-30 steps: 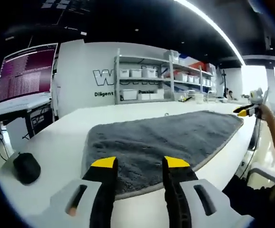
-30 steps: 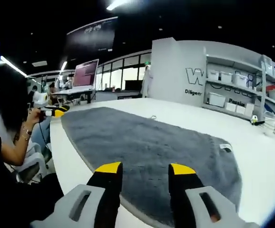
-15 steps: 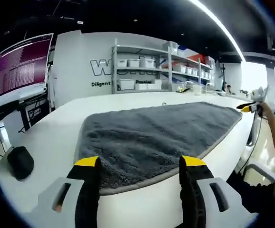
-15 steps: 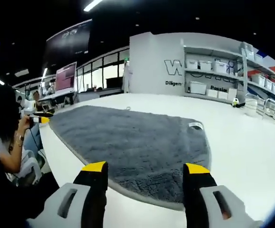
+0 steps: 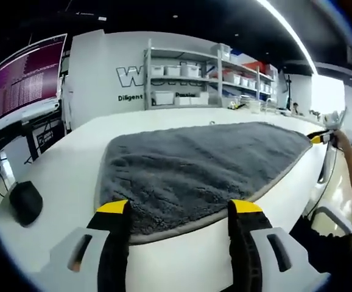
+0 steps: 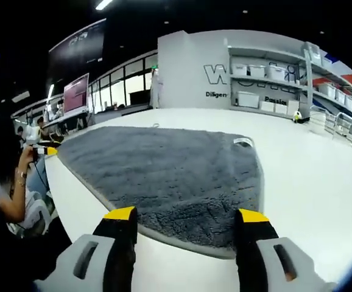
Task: Open the folded towel by lifting each exposed corner and separating the folded layers until the towel lies flat within the target outline without major curled edges
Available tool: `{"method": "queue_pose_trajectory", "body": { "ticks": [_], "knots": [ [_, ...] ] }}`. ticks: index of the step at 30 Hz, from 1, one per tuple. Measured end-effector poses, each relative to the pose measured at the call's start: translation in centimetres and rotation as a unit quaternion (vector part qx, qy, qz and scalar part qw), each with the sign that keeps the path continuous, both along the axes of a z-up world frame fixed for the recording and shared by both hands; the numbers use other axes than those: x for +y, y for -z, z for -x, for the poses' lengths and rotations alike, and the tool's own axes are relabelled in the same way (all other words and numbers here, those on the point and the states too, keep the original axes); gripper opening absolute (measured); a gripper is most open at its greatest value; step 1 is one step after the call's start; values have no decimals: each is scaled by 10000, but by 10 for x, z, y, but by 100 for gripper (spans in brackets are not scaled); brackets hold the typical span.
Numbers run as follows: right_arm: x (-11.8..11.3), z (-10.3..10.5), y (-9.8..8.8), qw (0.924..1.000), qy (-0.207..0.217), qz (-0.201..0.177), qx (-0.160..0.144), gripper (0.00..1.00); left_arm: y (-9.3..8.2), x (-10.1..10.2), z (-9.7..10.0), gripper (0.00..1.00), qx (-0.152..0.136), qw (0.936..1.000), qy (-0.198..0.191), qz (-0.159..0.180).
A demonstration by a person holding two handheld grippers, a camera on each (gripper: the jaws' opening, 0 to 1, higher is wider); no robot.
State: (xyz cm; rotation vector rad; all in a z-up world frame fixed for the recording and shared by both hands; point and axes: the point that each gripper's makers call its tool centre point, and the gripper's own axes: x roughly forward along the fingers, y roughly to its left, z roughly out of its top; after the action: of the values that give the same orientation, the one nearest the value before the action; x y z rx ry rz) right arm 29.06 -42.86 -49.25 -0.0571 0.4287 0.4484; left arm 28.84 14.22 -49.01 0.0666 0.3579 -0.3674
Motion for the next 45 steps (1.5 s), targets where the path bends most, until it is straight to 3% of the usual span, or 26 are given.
{"method": "queue_pose_trajectory", "body": {
  "ticks": [15,20,24,30,36,40,41,42,43,45],
  "knots": [
    [-3,4,-1,10000,-16,-29,-31,63,0,3,5,60,-29,10000,23,0],
    [-3,7,-5,9999,20,-3,-98,69,-5,2,3,61,-239,9997,2,-75],
    [-6,10,-13,9996,132,-103,-211,74,-10,-7,6,71,-291,9994,71,171],
    [-3,17,-23,9988,147,-185,-419,79,-15,-21,13,81,-310,9990,215,245],
    [3,28,-33,9985,180,-83,-501,99,-19,-31,20,90,-249,9990,290,211],
    [4,32,-49,9973,262,-4,-679,99,-20,-34,22,96,-227,9990,304,227],
    [5,32,-53,9969,294,49,-725,99,-24,-34,20,100,-393,9986,307,171],
    [5,31,-54,9969,306,95,-722,99,-26,-33,19,99,-472,9983,294,147],
    [3,32,-52,9968,329,372,-628,99,-26,-33,20,99,-495,9984,261,100],
    [7,31,-56,9962,361,369,-699,99,-27,-31,20,99,-466,9986,229,80]
  ]
}}
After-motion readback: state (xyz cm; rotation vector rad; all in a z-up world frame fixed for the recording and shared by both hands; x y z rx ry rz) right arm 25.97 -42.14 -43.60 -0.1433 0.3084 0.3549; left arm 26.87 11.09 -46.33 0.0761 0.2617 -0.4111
